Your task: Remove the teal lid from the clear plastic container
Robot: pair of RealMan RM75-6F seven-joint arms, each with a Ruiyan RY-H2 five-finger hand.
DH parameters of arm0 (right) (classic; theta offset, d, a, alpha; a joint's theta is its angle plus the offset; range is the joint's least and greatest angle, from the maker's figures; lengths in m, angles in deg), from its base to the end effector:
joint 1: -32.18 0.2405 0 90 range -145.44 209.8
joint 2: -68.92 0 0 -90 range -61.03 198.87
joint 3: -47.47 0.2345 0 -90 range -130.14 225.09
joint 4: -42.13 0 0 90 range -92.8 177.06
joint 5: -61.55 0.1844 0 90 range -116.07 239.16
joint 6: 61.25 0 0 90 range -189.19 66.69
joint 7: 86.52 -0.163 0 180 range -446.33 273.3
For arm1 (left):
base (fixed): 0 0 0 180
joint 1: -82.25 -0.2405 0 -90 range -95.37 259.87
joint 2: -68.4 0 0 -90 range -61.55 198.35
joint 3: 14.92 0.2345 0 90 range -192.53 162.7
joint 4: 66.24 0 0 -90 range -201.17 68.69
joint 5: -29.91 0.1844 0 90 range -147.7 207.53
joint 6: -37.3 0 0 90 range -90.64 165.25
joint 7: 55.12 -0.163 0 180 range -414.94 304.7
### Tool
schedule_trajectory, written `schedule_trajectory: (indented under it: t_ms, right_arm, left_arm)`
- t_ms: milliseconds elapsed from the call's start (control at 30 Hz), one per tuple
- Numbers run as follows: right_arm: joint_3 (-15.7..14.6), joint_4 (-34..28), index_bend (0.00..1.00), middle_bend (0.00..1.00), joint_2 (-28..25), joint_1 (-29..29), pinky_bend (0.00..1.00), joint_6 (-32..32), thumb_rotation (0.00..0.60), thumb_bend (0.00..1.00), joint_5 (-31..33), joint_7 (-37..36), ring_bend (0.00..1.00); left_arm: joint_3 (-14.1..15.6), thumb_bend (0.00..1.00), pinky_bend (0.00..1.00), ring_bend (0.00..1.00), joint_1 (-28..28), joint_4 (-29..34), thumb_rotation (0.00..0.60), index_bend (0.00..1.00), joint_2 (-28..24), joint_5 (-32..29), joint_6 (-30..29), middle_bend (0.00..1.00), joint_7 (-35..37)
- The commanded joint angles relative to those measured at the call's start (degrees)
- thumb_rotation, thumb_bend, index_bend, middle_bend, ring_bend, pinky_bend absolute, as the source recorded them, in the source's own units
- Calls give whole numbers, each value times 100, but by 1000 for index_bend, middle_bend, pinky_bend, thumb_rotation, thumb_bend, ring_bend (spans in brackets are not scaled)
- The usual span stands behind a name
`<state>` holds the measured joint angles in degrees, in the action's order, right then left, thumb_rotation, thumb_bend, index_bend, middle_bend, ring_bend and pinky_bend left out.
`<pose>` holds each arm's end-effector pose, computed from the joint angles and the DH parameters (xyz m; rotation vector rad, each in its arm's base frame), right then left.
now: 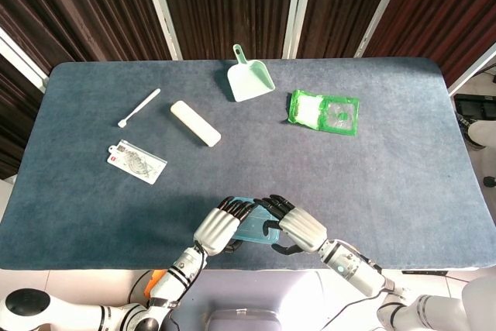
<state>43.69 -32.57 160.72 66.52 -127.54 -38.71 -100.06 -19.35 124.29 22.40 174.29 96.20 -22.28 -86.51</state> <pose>-0.1467 -0.2579 -0.0252 2.1552 -1.0144 1.2557 -0.0609 0.2553 -0.0860 -2.0933 -0.9654 -1.0180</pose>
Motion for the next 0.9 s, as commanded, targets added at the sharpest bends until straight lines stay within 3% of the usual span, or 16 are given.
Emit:
schedule_trajectory:
  t_ms: [33, 900]
  right_arm:
    - [1, -1, 600, 19, -1, 6, 0, -1, 600, 432, 12, 14, 0]
    - [28, -156, 594, 19, -93, 57, 0, -14, 600, 431, 130, 103, 0]
  left_arm:
    - [22, 365, 517, 414, -17, -37, 600, 0, 20, 49, 5, 543, 43]
    - [87, 364, 517, 416, -116, -176, 600, 0, 50, 292, 39, 550, 105]
